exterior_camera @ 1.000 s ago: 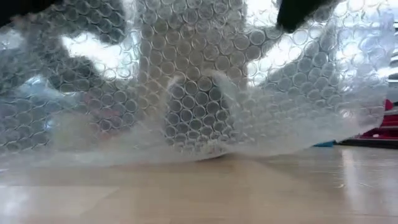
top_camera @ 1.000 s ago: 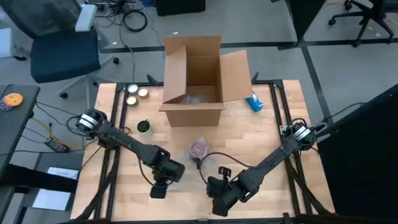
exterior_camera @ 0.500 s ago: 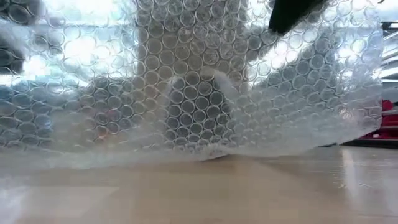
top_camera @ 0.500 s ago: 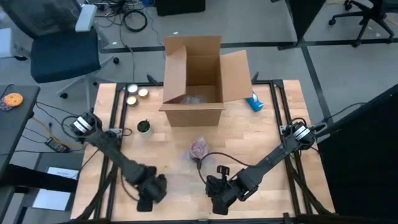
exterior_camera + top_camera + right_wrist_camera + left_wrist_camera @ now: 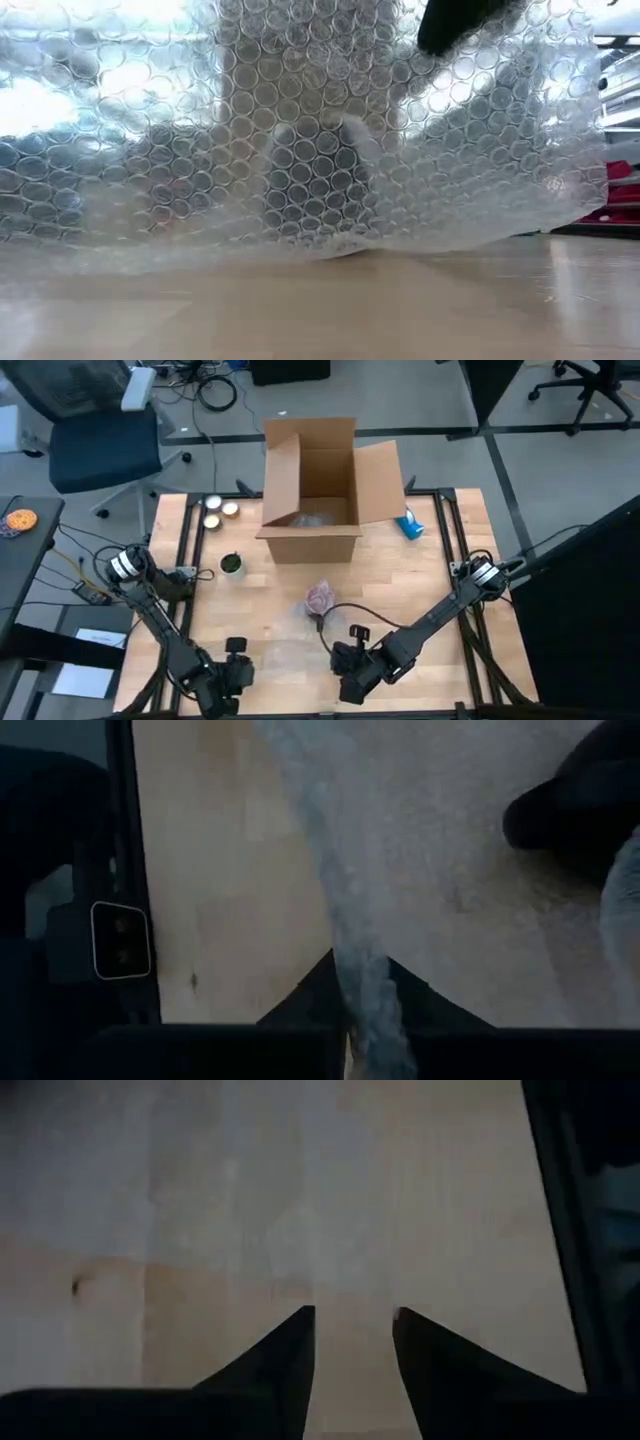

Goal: Wrap mug
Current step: Wrap the black cup with the transparent bubble wrap

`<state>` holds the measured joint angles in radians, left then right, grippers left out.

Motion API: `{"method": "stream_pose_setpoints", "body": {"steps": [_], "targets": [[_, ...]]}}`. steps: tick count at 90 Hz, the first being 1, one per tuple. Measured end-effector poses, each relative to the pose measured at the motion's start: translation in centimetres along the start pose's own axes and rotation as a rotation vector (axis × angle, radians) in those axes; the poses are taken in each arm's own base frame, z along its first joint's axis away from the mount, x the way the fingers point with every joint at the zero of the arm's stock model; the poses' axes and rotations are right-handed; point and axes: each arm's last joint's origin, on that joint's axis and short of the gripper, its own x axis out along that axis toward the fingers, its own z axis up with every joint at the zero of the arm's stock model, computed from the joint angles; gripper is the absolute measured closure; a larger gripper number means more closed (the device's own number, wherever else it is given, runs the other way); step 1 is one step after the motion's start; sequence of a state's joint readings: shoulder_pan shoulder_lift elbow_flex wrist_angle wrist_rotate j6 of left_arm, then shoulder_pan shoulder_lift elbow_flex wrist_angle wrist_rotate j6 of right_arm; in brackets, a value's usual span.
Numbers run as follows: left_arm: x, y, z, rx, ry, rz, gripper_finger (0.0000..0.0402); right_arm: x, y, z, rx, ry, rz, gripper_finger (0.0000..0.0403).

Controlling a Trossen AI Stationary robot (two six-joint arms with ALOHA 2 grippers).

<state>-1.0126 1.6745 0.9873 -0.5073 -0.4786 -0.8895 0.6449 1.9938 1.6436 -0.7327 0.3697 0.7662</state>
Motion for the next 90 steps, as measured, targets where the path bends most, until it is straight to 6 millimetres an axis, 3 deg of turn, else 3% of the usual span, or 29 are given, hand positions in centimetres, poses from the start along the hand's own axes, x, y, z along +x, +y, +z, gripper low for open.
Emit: {"method": "stream_pose_setpoints", "body": {"steps": [28, 50, 64, 90], "targets": [[1.5, 0.1, -0.3, -0.099, -0.126, -0.093, 0.0280, 0.1, 0.0, 0.4, 0.014, -0.042, -0.009, 0.0403], [1.6, 0.0, -0.7, -0.092, -0.071, -0.147, 0.0280, -0.5, -0.2, 0.5, 0.004, -0.045, -0.019, 0.0403], [1.6, 0.6, -1.5, -0.057, -0.004, -0.087, 0.0280, -1.5, -0.6, 0.9, 0.009, -0.073, -0.032, 0.0403], [1.7, 1.1, -1.5, -0.070, -0.055, 0.006, 0.0280, -1.9, -0.7, 1.0, 0.011, -0.085, -0.037, 0.0403]]}}
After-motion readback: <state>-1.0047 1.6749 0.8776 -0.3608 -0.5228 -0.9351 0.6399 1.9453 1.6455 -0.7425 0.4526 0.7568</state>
